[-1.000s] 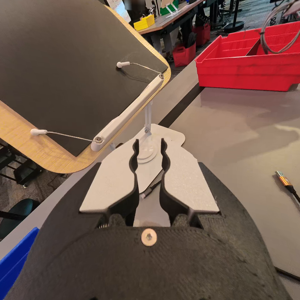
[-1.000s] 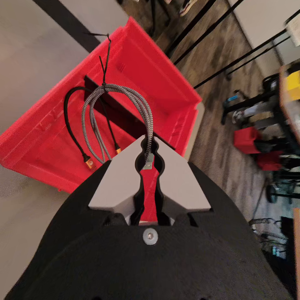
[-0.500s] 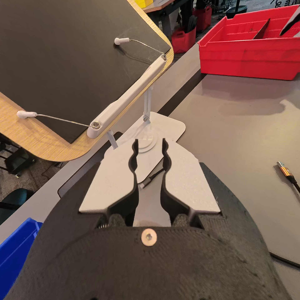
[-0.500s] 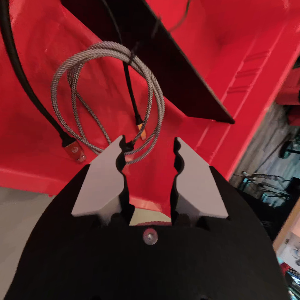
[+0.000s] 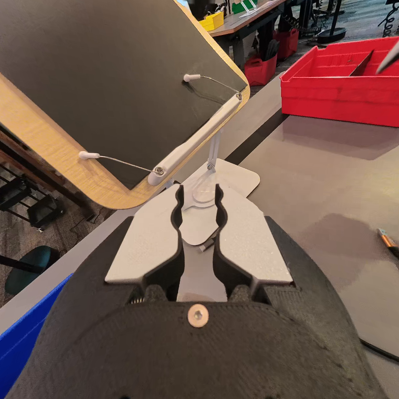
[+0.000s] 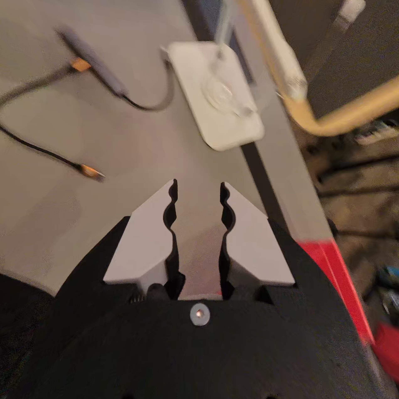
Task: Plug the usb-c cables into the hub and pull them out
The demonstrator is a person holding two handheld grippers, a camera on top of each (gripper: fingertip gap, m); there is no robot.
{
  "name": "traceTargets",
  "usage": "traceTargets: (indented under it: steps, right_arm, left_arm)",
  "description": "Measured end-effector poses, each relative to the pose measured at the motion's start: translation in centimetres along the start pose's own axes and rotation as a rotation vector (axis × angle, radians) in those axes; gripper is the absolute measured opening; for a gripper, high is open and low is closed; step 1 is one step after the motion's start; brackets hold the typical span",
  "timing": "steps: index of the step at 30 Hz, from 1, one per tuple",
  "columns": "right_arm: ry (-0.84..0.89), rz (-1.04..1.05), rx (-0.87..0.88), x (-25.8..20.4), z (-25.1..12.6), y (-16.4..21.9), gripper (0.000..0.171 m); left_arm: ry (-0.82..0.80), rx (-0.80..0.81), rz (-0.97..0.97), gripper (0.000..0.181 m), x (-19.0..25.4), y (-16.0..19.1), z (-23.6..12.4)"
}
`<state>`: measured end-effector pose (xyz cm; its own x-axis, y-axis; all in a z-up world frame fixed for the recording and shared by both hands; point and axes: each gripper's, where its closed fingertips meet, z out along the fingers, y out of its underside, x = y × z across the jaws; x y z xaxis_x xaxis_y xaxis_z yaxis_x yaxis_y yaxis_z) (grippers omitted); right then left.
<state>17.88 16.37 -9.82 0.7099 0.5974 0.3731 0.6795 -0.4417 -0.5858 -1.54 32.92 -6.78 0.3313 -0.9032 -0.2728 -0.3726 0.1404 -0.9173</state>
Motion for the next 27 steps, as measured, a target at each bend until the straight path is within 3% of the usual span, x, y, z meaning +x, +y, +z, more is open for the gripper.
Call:
traceTargets:
  steps: [5, 10, 13, 20, 23, 27]
  right_arm:
    - [-0.263, -0.235, 0.079, -8.9, 9.9, -6.4, 0.03]
    - [-0.437, -0.384, 0.075, -13.0, 16.3, -7.5, 0.037]
    - [-0.567, -0.364, 0.113, -14.2, 18.1, -8.1, 0.036]
    - [-0.688, -0.333, 0.113, -14.4, 21.3, -7.0, 0.03]
    - [-0.737, -0.295, 0.159, -14.7, 21.4, -7.2, 0.019]
    - [-0.765, -0.246, 0.211, -15.0, 21.1, -7.2, 0.018]
  left_arm:
    - [-0.033, 0.019, 0.009, 0.027, -1.2, -0.6, -1.3]
    - [-0.029, 0.051, -0.005, 0.028, -1.6, -1.1, -2.1]
    - [-0.014, 0.068, -0.012, 0.028, -1.5, -1.5, -2.4]
    - [0.007, 0.079, -0.018, 0.028, -1.3, -1.6, -2.6]
    - [0.022, 0.077, -0.024, 0.029, -1.2, -1.5, -2.6]
    - [0.044, 0.061, -0.027, 0.03, -0.9, -1.0, -2.3]
